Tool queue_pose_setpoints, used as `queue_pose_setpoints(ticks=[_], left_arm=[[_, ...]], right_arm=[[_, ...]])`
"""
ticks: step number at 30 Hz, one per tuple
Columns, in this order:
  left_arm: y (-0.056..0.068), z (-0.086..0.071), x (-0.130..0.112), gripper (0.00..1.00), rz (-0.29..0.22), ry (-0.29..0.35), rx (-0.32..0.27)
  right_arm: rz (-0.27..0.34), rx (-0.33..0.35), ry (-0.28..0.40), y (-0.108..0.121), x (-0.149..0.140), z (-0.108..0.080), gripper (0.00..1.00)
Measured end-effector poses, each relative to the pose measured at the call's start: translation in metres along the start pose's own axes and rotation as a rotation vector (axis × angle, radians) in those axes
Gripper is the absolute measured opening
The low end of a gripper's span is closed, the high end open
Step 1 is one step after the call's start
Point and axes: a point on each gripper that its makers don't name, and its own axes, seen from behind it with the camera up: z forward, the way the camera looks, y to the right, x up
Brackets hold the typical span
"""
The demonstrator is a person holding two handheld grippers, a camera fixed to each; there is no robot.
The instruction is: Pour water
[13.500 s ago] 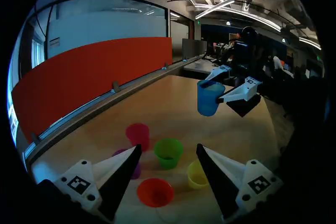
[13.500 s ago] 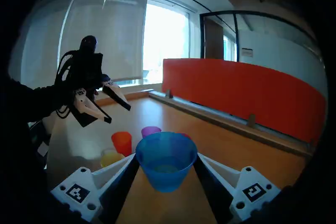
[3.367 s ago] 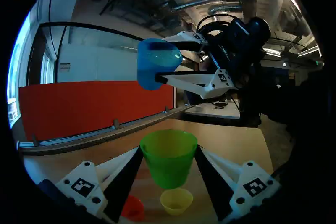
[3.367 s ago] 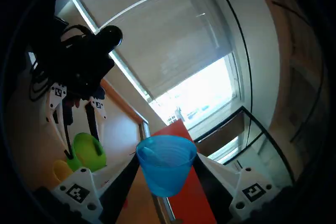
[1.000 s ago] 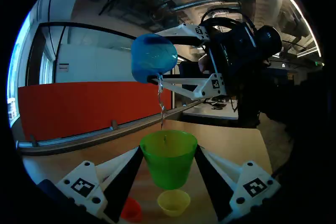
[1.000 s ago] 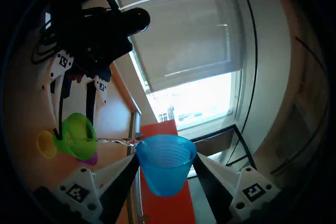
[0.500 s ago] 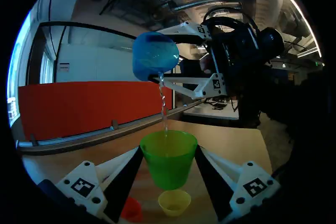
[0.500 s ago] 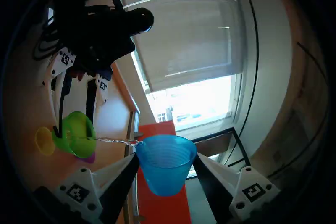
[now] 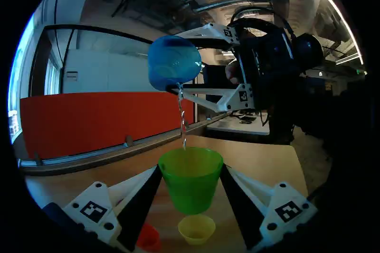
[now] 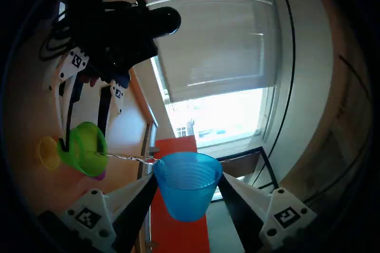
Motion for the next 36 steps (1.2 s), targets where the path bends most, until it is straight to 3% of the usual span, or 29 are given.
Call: queue_pose_setpoints(ticks=[36], left_arm=[[-0.0004, 0.0013, -0.0009, 0.87, 0.0, -0.004, 0.003]], right_arm=[[-0.145, -0.014, 0.006, 0.009, 0.0067, -0.0011, 0.9]])
